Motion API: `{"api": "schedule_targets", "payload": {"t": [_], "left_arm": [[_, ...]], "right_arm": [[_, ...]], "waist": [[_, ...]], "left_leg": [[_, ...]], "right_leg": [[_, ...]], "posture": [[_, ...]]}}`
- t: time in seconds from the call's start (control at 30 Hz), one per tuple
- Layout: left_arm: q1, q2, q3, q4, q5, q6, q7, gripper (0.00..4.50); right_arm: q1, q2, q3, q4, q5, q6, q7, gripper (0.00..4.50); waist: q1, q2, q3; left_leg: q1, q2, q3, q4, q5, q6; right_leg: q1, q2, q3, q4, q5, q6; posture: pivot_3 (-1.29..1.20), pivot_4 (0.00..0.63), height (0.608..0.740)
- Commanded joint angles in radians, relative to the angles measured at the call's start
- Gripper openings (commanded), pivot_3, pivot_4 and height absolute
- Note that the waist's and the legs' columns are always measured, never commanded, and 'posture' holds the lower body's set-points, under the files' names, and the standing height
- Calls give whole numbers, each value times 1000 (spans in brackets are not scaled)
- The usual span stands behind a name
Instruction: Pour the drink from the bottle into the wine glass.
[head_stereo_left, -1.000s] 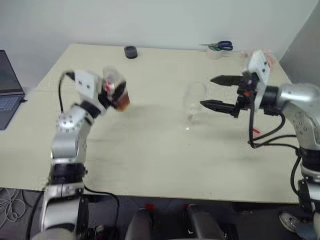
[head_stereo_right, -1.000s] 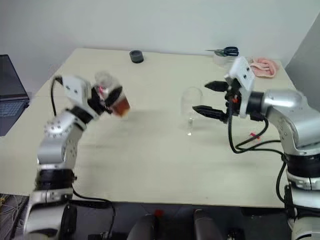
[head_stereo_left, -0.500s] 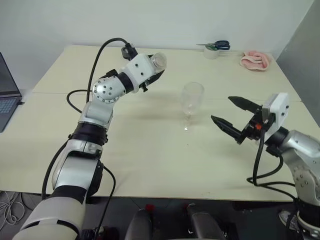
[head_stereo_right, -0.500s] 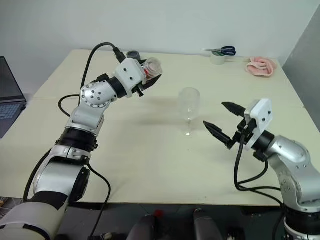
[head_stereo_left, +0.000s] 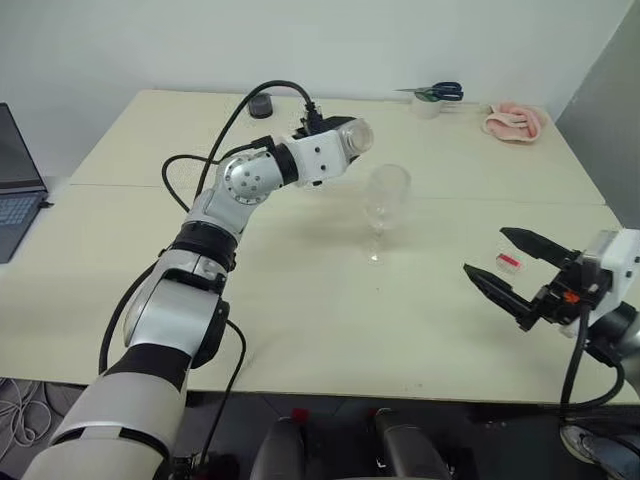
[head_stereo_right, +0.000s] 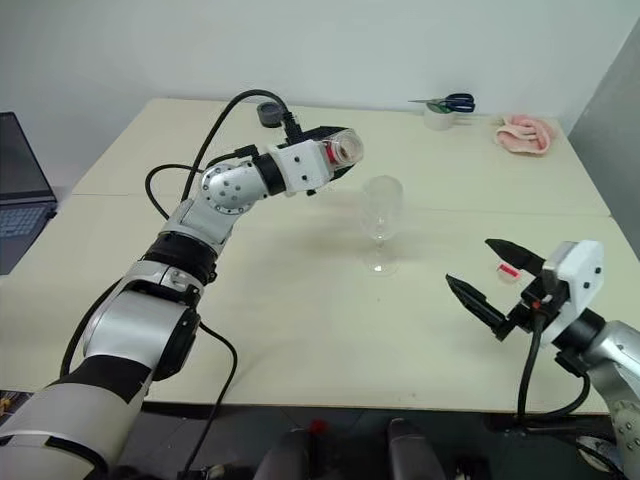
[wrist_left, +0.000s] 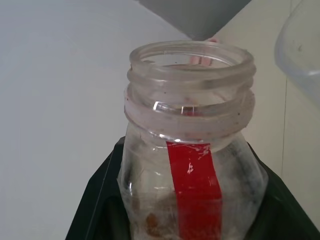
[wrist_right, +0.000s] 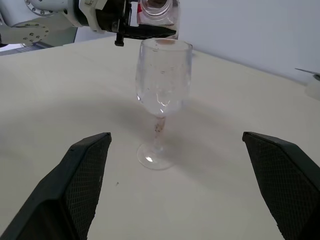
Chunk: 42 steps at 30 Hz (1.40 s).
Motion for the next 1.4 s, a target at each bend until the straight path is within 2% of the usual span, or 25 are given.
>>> {"api": "schedule_targets", "payload": {"t": [0.03, 0.5, 1.4], "left_arm": [[-66, -12, -6, 19, 23, -46, 32, 1871], [-158, -3, -108, 106, 222, -108, 221, 1870], [-228, 30, -217, 159, 412, -129, 457, 1869]], "right_arm": [[3, -20, -34, -56, 35, -8, -19, 4500], [14, -26, -32, -82, 51, -18, -65, 4500], [-13, -31, 25, -50, 12, -21, -81, 4500]], "waist": [[0, 0, 0], [1, 0, 0], [1, 0, 0]], "left_leg": [[0, 0, 0, 0, 0, 0], [0, 0, 0, 2, 0, 0], [0, 0, 0, 5, 0, 0]], "right_leg": [[0, 0, 0, 0, 0, 0], [1, 0, 0, 0, 0, 1], [2, 0, 0, 1, 1, 2]], "posture": [[0, 150, 740], [0, 150, 740], [0, 150, 740]]}}
